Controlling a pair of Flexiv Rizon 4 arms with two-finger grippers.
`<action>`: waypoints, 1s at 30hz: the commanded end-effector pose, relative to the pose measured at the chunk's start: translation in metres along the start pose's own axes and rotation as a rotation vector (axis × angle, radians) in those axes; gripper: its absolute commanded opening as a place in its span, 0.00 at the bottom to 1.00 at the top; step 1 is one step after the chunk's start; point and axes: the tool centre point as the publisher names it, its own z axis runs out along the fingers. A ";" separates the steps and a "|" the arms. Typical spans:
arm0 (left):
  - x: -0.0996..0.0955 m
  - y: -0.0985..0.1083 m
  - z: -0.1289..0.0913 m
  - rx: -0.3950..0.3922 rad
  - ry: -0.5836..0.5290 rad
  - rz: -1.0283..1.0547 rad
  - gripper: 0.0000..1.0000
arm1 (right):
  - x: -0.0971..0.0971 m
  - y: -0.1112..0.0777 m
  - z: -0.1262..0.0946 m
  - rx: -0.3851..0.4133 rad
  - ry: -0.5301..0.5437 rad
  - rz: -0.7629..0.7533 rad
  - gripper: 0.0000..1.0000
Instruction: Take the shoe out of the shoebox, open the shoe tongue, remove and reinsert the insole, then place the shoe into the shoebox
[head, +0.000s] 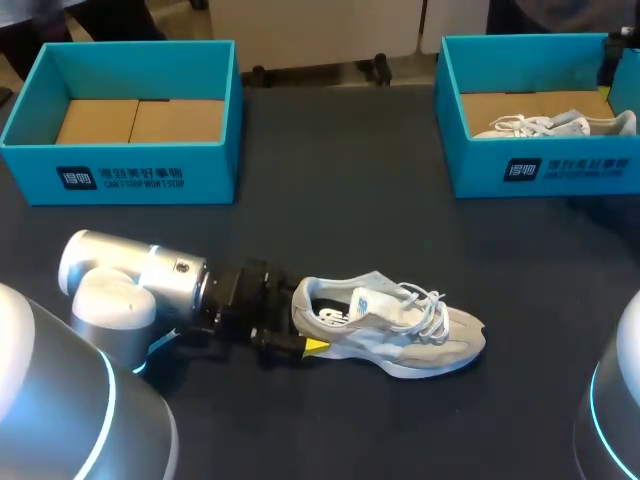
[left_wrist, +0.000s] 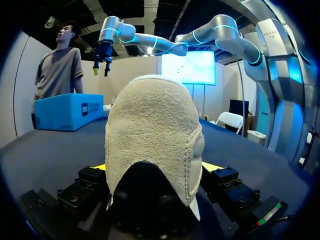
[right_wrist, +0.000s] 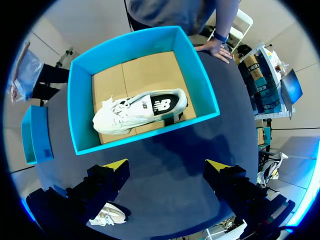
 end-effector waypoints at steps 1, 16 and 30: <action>0.000 0.002 0.007 0.002 -0.006 0.000 1.00 | 0.000 0.000 0.000 0.000 0.000 0.000 1.00; -0.003 0.001 0.026 -0.011 0.024 0.010 0.00 | 0.000 0.000 0.000 0.000 0.000 0.000 1.00; 0.003 0.002 0.012 -0.013 -0.071 0.006 0.00 | 0.000 0.000 0.000 0.000 0.000 0.000 1.00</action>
